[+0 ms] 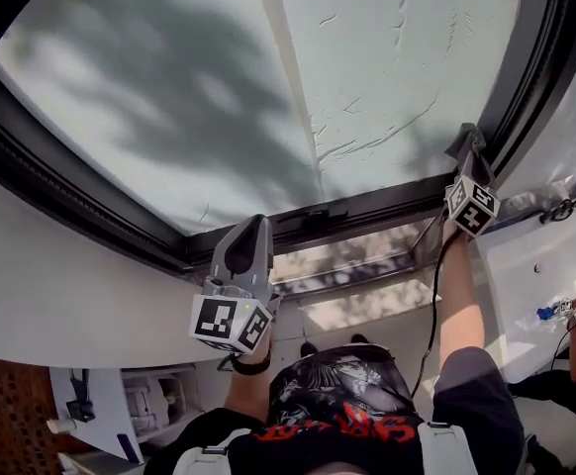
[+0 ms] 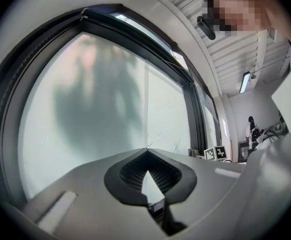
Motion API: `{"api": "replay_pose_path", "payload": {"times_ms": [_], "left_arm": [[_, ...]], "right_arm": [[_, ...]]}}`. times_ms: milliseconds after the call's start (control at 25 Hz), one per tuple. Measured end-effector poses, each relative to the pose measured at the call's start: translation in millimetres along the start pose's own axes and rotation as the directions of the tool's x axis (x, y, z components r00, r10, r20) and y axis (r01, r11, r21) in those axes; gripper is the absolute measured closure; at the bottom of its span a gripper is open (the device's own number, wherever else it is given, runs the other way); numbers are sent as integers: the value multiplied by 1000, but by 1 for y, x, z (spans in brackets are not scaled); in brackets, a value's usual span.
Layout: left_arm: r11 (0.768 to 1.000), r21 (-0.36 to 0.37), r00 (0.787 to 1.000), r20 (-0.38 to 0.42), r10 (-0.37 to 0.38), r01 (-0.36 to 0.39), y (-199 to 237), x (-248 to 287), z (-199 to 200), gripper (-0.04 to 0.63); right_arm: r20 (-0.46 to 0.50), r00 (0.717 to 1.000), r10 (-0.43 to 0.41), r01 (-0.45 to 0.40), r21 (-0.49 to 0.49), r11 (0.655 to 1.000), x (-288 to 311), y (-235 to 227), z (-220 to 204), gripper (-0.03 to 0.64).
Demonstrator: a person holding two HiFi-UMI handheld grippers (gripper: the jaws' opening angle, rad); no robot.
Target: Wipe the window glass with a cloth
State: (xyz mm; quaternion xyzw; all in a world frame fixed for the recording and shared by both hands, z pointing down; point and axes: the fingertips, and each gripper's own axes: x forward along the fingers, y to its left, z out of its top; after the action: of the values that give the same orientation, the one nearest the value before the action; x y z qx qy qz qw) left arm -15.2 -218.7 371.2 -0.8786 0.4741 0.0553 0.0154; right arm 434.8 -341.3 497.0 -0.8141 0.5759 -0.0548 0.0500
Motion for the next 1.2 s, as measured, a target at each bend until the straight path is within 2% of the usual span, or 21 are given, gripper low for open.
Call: {"api": "replay_pose_path", "payload": {"times_ms": [40, 120, 200, 240, 280, 320, 360, 440, 480, 520, 600, 640, 680, 720, 760, 800, 880, 1000, 1200], "left_arm": [[1000, 2, 1000, -5, 7, -7, -1, -1, -1, 612], [1000, 11, 1000, 0, 11, -11, -2, -1, 0, 612], [999, 20, 999, 10, 40, -40, 7, -10, 2, 612], [997, 21, 997, 15, 70, -70, 16, -18, 3, 612], [995, 18, 995, 21, 102, -103, 26, -27, 5, 612], [991, 13, 991, 25, 132, -132, 36, -36, 7, 612], [987, 8, 987, 29, 158, -159, 45, -45, 9, 612], [977, 9, 976, 39, 213, -213, 62, -69, 17, 612], [969, 14, 969, 46, 244, -245, 71, -83, 22, 612], [960, 21, 959, 55, 278, -279, 81, -99, 28, 612], [930, 24, 929, 73, 363, -366, 108, -135, 39, 612], [910, 19, 909, 77, 411, -413, 121, -153, 43, 612], [892, 12, 890, 78, 450, -452, 132, -167, 45, 612], [879, 5, 877, 76, 474, -476, 139, -175, 45, 612], [876, 0, 873, 72, 482, -483, 143, -178, 43, 612], [880, -3, 878, 68, 475, -476, 144, -176, 41, 612], [902, 0, 900, 64, 430, -431, 141, -161, 35, 612], [940, 5, 939, 39, 342, -342, 126, -122, 29, 612], [993, -16, 992, 21, 121, -120, 64, -42, 16, 612]], "right_arm": [[40, 999, -1, 0, 20, 1000, -6, 4, 3, 591], [131, 988, 79, -83, 27, 996, -28, 37, 10, 591], [174, 952, 251, -255, -1, 967, -60, 112, 7, 591], [176, 916, 360, -363, -16, 932, -78, 162, 1, 591], [168, 865, 472, -474, -33, 880, -99, 215, -9, 591], [150, 801, 580, -579, -51, 813, -121, 270, -21, 591], [124, 722, 680, -677, -70, 732, -146, 324, -35, 591], [51, 539, 841, -835, -101, 541, -201, 424, -66, 591], [10, 450, 893, -887, -108, 449, -226, 467, -82, 591], [-35, 375, 926, -923, -104, 370, -247, 504, -99, 591], [-139, 261, 955, -965, -64, 255, -278, 565, -130, 589], [-187, 224, 956, -975, -37, 221, -286, 587, -143, 589], [-221, 207, 953, -978, -20, 208, -289, 600, -151, 589], [-236, 214, 948, -976, -17, 216, -285, 605, -154, 589], [-238, 239, 941, -970, -22, 240, -275, 601, -154, 589], [-233, 276, 932, -960, -28, 277, -260, 591, -152, 589], [-204, 374, 905, -926, -32, 376, -221, 558, -143, 589], [-140, 529, 837, -848, -46, 528, -166, 481, -119, 589], [-118, 769, 628, -637, -71, 767, -96, 304, -90, 589]]}}
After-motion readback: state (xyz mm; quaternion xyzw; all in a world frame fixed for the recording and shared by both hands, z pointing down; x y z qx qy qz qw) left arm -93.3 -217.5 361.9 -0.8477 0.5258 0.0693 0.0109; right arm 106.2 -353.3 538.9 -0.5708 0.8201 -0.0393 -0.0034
